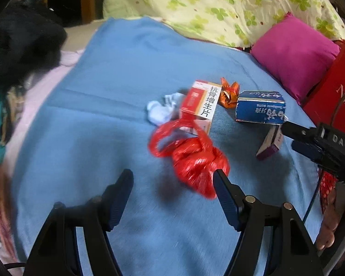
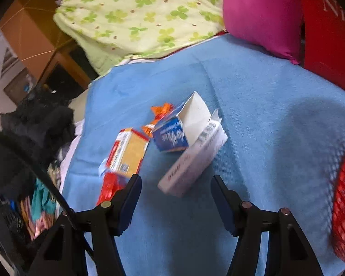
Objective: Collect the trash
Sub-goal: 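Grasp the red plastic bag with the left tool while the right grasps the medicine box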
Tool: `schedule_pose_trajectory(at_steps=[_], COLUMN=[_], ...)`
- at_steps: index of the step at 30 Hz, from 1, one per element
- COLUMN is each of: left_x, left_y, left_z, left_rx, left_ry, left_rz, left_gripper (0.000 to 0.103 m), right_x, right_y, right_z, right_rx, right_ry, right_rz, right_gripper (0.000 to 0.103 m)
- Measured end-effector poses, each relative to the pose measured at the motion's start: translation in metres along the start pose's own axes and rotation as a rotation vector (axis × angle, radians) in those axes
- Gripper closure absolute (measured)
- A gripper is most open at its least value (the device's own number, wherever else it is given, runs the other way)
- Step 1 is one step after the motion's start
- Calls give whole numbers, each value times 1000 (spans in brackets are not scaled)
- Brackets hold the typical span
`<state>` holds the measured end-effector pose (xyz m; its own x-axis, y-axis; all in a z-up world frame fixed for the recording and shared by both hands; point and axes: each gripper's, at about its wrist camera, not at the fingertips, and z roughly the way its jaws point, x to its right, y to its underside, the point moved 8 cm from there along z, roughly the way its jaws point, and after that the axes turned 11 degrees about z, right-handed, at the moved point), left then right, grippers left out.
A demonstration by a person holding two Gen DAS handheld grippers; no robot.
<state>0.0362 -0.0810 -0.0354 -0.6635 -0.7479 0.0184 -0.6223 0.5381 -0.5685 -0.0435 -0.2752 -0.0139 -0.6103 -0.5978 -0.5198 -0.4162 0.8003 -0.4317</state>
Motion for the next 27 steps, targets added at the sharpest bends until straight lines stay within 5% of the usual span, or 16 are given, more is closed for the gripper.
schedule_pose_trajectory(at_steps=[7, 9, 11, 27], left_x=[6, 7, 9, -1], left_y=[-5, -3, 0, 41], left_z=[24, 24, 22, -40], left_rx=[-24, -20, -14, 34], left_ry=[63, 110, 171, 117], left_rz=[-66, -92, -117, -150], left_gripper=[33, 45, 60, 68], right_x=[9, 11, 15, 23], right_y=[-6, -4, 1, 59], right_z=[52, 54, 53, -42], right_rx=[-105, -110, -121, -104], right_ry=[77, 78, 77, -78], right_rz=[116, 121, 114, 51], right_gripper=[56, 73, 74, 78])
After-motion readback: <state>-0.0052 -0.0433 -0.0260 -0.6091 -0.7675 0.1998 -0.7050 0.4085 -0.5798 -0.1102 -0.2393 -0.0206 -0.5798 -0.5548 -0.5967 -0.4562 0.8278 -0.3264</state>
